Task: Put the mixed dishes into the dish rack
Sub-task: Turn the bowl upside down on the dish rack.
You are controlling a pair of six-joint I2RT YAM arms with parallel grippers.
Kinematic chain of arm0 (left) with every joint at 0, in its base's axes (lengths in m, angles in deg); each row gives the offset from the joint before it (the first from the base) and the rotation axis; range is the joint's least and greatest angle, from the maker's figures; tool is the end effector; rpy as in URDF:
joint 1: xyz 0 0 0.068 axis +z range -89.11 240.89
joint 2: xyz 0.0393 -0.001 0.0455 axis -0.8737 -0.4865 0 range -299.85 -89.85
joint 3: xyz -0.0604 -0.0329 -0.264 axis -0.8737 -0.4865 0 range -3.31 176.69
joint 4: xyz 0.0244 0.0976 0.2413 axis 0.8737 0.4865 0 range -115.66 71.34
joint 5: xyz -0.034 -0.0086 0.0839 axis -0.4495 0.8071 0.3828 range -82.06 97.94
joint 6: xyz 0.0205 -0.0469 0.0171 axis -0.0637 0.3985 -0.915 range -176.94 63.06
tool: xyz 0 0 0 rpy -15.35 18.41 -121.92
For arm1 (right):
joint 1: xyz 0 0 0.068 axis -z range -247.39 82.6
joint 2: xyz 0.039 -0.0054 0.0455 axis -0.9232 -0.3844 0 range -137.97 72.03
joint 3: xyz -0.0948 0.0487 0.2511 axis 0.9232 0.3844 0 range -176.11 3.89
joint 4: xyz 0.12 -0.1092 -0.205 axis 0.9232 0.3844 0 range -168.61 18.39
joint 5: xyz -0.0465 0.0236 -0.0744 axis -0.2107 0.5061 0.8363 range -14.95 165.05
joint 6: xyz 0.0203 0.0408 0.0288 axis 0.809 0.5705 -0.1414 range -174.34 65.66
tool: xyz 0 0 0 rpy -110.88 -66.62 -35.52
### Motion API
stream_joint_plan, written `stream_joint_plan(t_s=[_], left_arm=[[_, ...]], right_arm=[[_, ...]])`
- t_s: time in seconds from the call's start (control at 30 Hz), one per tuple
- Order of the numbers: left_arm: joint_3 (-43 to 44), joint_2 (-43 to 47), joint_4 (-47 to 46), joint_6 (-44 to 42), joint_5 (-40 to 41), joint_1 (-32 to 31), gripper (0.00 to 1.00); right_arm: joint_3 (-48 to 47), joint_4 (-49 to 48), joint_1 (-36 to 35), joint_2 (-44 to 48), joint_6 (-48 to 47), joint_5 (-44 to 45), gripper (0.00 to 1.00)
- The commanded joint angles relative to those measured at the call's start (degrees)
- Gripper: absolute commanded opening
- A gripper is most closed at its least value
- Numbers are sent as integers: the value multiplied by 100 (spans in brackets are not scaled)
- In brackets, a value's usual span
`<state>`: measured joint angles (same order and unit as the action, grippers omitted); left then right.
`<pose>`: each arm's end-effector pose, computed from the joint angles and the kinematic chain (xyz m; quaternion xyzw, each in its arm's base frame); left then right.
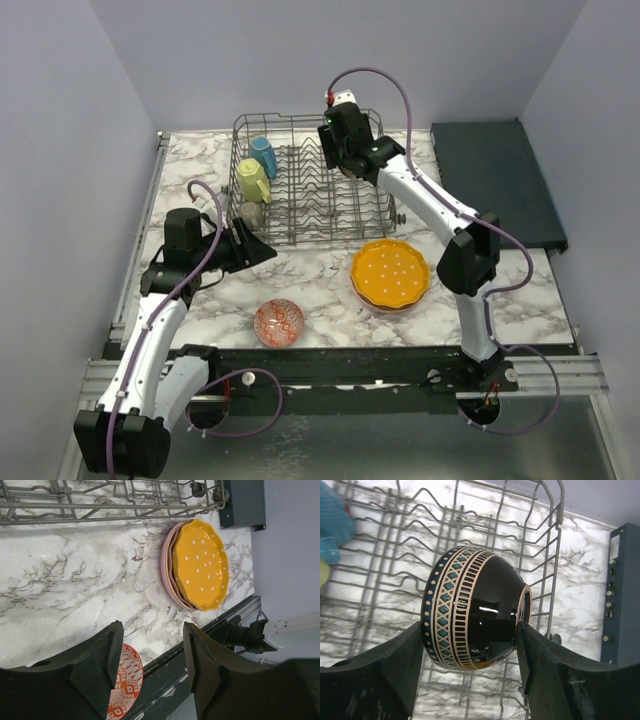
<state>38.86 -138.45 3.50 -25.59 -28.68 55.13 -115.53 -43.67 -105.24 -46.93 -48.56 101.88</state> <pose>0.1759 -0.0391 0.2839 -0.0470 0.8552 -0.4030 0.3225 0.3884 0.2816 0.3466 -0.1339 0.8572 -0.0222 0.4968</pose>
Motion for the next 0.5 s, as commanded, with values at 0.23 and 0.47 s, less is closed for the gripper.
stream_joint_plan(t_s=[0.23, 0.47], left_arm=[[-158, 451, -290, 90, 84, -46, 57], [-169, 536, -300, 92, 129, -40, 57]], right_arm=[[-451, -1424, 27, -1043, -1991, 1431, 19], [-423, -2663, 35, -1612, -3295, 1750, 18]])
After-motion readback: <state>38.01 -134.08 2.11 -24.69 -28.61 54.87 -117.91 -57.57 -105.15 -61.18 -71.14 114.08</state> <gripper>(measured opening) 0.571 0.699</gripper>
